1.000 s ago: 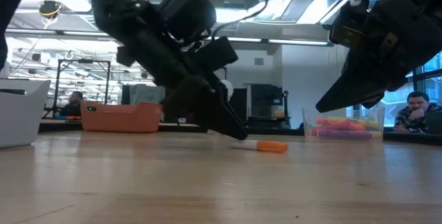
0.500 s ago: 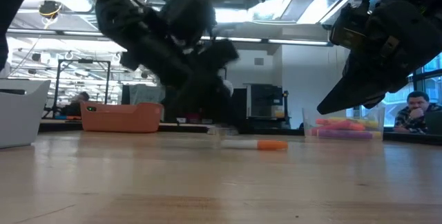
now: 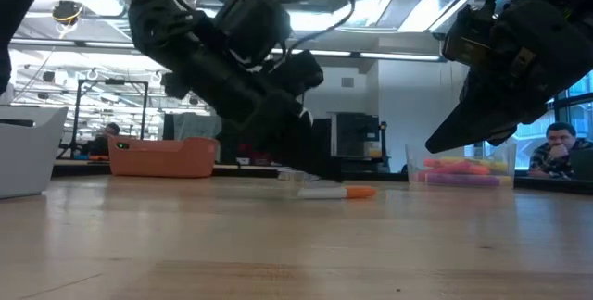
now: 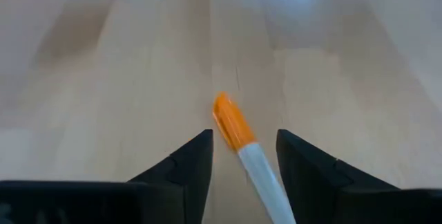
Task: Pick & Place Markers
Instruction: Put the small orange highlighter pen into the white bin
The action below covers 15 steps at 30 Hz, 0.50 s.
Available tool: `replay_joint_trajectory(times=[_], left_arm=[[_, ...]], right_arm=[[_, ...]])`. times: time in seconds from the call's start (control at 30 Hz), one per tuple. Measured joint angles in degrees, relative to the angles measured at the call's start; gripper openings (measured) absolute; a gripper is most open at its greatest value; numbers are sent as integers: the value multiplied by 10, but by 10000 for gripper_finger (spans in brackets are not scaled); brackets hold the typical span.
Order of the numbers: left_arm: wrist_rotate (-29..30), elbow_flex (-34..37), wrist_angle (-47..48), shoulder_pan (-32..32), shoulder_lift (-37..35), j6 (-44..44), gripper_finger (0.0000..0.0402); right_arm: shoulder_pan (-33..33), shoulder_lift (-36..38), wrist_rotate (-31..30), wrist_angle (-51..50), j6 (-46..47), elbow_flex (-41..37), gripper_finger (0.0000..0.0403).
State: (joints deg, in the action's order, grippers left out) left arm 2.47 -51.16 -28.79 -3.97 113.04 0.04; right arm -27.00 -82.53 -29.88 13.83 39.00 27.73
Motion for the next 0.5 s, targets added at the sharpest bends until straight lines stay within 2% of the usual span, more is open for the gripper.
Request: replay_joint_trajectory(times=[0.13,0.27,0.5], left_arm=[[-6,0,1,-5,22,-2,151],[2,-2,-1,-12,32,-10,129],[35,-5,53,-28,27,-9,32]], right_arm=[[0,0,0,0,0,0,14],[0,0,0,0,0,0,14],[0,0,0,0,0,0,14]])
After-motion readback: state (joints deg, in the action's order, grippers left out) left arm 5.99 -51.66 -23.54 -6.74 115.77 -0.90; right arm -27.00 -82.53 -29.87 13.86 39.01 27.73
